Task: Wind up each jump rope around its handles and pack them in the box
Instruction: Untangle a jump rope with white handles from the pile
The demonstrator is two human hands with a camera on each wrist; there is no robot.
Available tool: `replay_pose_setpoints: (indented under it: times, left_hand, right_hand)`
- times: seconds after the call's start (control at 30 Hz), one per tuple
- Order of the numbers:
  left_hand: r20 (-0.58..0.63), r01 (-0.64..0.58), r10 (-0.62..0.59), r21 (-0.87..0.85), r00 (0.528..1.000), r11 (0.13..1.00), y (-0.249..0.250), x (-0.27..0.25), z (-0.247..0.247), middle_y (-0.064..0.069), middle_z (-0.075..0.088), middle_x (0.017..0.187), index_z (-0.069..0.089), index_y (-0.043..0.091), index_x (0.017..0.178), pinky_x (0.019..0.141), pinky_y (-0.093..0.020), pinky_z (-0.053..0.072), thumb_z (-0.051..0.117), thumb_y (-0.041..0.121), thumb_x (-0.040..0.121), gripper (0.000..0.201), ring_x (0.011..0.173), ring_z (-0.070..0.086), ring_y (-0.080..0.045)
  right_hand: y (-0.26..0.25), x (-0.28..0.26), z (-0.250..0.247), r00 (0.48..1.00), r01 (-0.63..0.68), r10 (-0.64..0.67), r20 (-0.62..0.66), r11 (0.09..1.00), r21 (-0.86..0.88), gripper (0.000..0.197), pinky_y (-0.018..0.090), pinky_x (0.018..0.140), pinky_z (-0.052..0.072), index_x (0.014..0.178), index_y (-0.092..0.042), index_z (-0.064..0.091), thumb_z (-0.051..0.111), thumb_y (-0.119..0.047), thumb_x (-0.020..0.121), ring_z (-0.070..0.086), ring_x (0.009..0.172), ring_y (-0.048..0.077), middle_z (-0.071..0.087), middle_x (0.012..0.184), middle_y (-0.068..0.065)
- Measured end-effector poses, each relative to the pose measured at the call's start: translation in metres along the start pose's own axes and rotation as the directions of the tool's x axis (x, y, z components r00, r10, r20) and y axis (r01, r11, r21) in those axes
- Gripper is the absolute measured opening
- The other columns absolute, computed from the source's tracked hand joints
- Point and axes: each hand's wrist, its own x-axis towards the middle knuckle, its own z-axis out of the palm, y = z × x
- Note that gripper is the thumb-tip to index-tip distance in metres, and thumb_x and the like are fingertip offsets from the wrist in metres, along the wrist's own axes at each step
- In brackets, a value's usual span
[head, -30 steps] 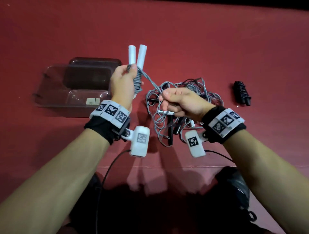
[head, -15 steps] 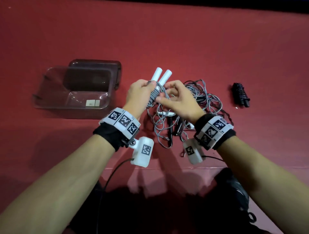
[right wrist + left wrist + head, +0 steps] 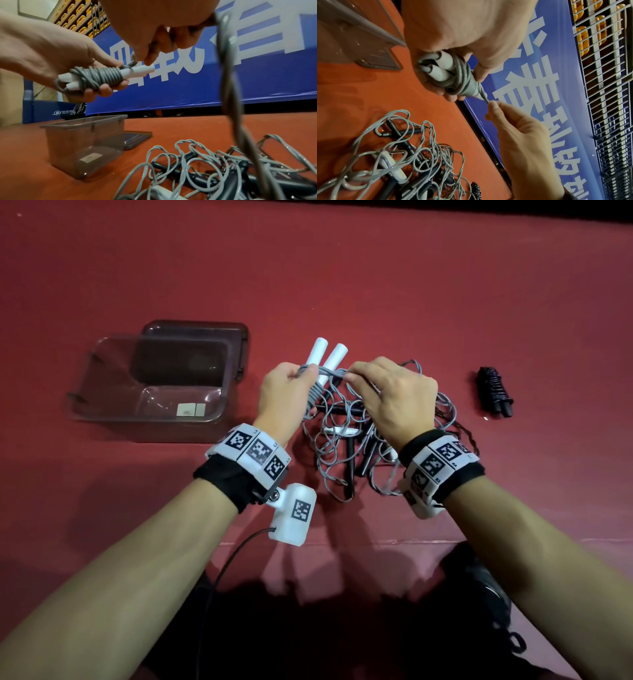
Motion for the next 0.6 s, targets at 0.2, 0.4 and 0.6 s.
replay_pose_setpoints:
  times: [0.2, 0.4, 0.6]
  left_hand:
    - [-0.040, -0.009, 0.005, -0.098, 0.999, 0.995, 0.004, -0.007, 0.004, -0.013, 0.074, 0.087, 0.071, 0.020, 0.089, 0.072, -0.054, 0.059, 0.065, 0.047, 0.085, 0.027, 0.071, 0.064, -0.024]
    - [-0.035, 0.000, -0.006, -0.173, 0.999, 0.985, 0.002, -0.007, 0.004, -0.001, 0.069, 0.068, 0.072, 0.012, 0.082, 0.054, -0.030, 0.048, 0.072, 0.033, 0.086, 0.021, 0.060, 0.060, -0.019]
    - [-0.033, 0.029, -0.033, -0.116, 0.999, 0.993, -0.006, -0.006, 0.005, -0.001, 0.066, 0.064, 0.074, 0.012, 0.085, 0.047, -0.027, 0.043, 0.068, 0.027, 0.088, 0.016, 0.049, 0.060, -0.017]
  right_hand:
    - [-0.006, 0.000, 0.004, 0.907, -0.245, 0.158, 0.389, 0.952, 0.185, 0.040, 0.038, 0.066, 0.039, 0.080, -0.019, 0.048, 0.034, -0.045, 0.107, 0.050, 0.073, 0.017, 0.050, 0.073, -0.009]
    - [-0.026, 0.006, 0.005, 0.573, -0.819, 0.200, 0.795, 0.084, 0.568, 0.054, 0.030, 0.055, 0.011, 0.055, -0.027, 0.033, 0.037, -0.023, 0.109, 0.012, 0.052, 0.013, 0.021, 0.052, -0.011]
    - [-0.013, 0.009, 0.001, 0.492, -0.858, 0.208, 0.845, 0.278, 0.432, 0.034, 0.023, 0.047, 0.032, 0.074, -0.016, 0.063, 0.059, -0.035, 0.102, 0.034, 0.050, 0.012, 0.054, 0.064, 0.002]
